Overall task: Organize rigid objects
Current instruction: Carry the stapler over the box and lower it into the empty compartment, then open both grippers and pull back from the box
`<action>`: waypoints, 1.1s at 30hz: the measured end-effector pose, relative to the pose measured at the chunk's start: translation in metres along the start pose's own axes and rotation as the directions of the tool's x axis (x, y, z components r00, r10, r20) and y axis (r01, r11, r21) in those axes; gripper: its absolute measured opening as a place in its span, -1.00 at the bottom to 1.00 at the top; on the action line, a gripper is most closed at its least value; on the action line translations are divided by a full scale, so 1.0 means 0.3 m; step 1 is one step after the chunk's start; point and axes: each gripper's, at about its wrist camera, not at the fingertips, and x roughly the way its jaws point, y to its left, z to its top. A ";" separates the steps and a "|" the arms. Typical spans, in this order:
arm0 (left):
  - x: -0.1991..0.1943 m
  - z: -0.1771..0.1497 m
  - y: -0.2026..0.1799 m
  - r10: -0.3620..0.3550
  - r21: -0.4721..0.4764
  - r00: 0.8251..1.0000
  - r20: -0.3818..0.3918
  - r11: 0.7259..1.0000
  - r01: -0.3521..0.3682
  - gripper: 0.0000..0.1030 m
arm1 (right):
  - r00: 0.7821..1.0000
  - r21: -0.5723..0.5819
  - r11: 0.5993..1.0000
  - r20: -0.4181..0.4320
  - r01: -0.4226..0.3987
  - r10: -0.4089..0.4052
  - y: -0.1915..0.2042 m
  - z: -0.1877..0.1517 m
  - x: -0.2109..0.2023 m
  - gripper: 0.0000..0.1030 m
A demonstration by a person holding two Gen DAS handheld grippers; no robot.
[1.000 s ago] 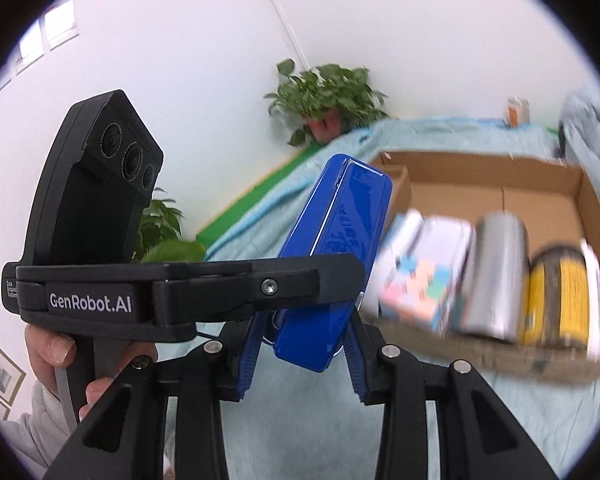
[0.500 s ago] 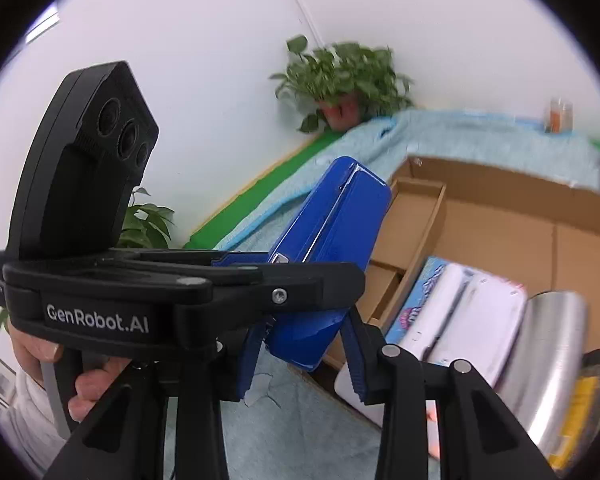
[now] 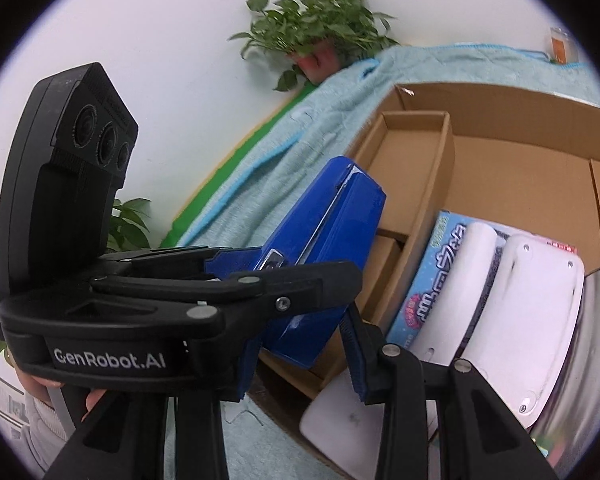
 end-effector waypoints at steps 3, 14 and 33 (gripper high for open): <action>-0.006 -0.006 -0.002 -0.020 -0.008 0.999 0.031 1.000 0.020 -0.04 | 0.997 -0.004 0.997 -0.017 0.078 -0.078 0.004 0.000 0.005 -0.20; -0.293 -0.213 -0.244 0.254 0.080 0.840 0.480 0.941 -0.330 0.99 | 0.944 -0.017 0.962 0.200 0.271 -0.262 0.025 -0.166 -0.328 0.58; -0.333 -0.636 -0.652 0.262 0.059 0.788 0.557 0.934 -0.352 0.99 | 0.769 0.079 0.811 0.275 0.580 -0.577 0.007 -0.518 -0.639 0.58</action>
